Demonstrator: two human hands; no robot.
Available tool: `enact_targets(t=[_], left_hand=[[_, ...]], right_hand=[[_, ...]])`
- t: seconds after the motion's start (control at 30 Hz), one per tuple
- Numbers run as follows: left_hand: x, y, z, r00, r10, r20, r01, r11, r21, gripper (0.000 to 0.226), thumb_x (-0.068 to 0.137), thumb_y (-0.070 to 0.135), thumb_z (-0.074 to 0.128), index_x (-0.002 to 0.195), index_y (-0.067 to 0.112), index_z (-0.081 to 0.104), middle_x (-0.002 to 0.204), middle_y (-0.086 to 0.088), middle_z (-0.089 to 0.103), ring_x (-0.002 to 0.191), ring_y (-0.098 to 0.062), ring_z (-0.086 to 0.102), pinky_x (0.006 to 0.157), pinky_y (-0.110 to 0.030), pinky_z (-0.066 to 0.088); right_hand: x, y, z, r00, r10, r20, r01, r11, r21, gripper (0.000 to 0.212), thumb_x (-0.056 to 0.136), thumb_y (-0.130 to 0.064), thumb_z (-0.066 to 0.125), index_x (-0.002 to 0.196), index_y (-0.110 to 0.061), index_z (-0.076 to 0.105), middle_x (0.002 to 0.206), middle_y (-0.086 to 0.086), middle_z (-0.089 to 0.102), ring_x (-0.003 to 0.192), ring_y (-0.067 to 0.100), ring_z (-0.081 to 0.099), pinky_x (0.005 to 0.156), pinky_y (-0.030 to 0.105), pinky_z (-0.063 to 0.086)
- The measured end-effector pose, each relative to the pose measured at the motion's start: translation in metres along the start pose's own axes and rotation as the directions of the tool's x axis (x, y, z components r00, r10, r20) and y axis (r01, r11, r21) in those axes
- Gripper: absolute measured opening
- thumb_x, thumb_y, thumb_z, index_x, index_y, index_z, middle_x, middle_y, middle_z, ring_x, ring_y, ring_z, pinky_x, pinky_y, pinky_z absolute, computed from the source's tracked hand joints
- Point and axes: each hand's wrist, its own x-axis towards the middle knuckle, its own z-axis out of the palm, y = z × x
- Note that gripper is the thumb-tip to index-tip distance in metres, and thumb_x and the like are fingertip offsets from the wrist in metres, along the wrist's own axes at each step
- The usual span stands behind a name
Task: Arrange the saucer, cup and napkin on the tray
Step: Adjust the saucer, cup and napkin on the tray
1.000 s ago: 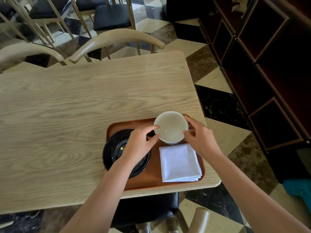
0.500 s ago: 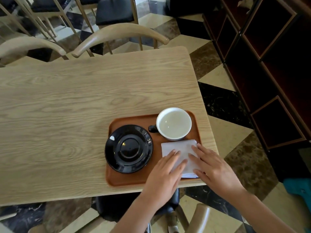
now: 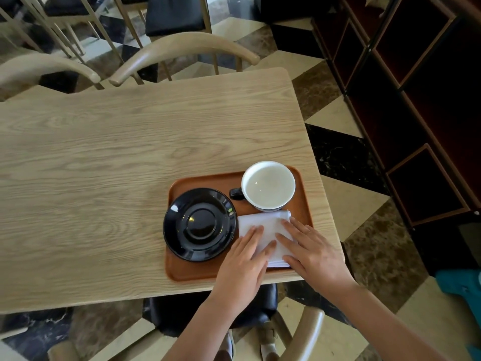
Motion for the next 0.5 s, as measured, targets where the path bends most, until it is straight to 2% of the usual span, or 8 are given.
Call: enact_targets(t=[0.27,0.5], left_hand=[[-0.0005,-0.0037,-0.001,1.0,0.018,0.015,-0.018,1.0,0.005,0.041,0.093,0.024,0.046,0.134,0.023,0.046,0.148,-0.014,0.038,0.138,-0.026,0.03,0.109,-0.04,0.028],[0.0005,-0.005,-0.0011,0.999,0.048,0.018,-0.048,0.999,0.005,0.04,0.094,0.024,0.048,0.134,0.022,0.047,0.147,-0.015,0.039,0.137,-0.028,0.031,0.109,-0.044,0.031]], right_hand=[[-0.0014,-0.0037,0.0003,1.0,0.001,-0.018,-0.001,1.0,-0.03,0.047,0.065,-0.016,0.084,0.109,-0.009,0.069,0.124,0.017,0.062,0.115,0.032,0.058,0.086,0.049,0.054],[-0.0039,-0.0046,0.0043,0.999,0.036,0.002,-0.036,0.999,-0.023,0.046,0.067,-0.015,0.082,0.11,-0.009,0.068,0.125,0.017,0.061,0.116,0.033,0.056,0.088,0.05,0.052]])
